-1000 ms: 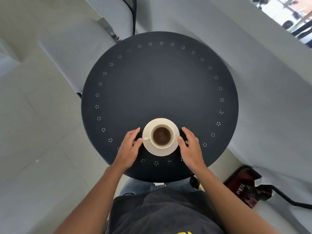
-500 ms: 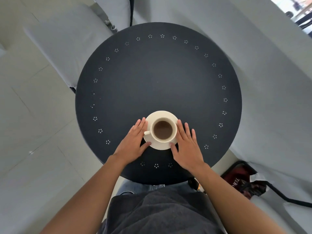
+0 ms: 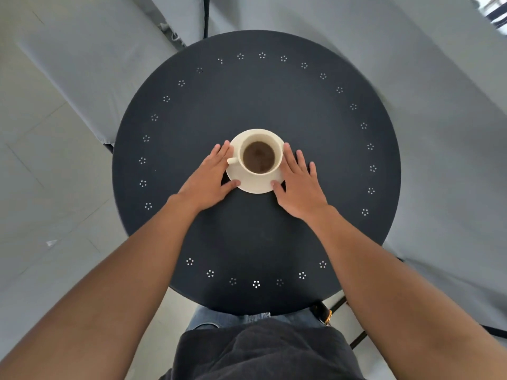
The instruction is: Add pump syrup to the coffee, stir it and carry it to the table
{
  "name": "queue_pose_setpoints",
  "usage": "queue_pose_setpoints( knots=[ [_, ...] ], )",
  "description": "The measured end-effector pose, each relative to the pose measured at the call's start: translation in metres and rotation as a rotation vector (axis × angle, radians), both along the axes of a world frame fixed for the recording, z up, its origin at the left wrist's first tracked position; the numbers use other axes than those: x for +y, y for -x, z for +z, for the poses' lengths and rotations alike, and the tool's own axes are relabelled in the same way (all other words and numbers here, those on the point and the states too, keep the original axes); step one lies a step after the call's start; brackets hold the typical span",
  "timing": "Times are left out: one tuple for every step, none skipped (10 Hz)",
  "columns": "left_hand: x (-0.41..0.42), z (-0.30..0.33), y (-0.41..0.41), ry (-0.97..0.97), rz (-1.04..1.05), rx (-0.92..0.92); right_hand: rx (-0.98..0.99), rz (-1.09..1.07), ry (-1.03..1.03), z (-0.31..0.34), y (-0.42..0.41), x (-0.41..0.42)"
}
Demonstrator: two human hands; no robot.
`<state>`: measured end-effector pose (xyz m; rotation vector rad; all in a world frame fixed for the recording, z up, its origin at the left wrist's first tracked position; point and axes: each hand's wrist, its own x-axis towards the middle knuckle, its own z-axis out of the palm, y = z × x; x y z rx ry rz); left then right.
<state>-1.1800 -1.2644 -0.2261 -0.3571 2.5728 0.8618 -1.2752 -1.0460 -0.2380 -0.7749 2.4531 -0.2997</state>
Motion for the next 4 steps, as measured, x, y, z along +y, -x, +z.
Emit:
queue_pose_setpoints(
  knots=[
    [-0.006,-0.001,0.005,-0.005,-0.003,-0.003,-0.006,-0.019,0.006,0.003,0.003,-0.004],
    [0.001,-0.002,-0.01,0.028,0.053,0.077,-0.091,-0.095,0.069,0.011,0.002,0.002],
    [0.021,-0.002,-0.04,0.12,0.24,0.084,-0.189,-0.47,0.257,0.058,0.005,0.004],
    [0.053,-0.013,-0.064,0.27,0.29,-0.028,-0.177,-0.691,0.68,0.135,0.01,0.012]
  ],
)
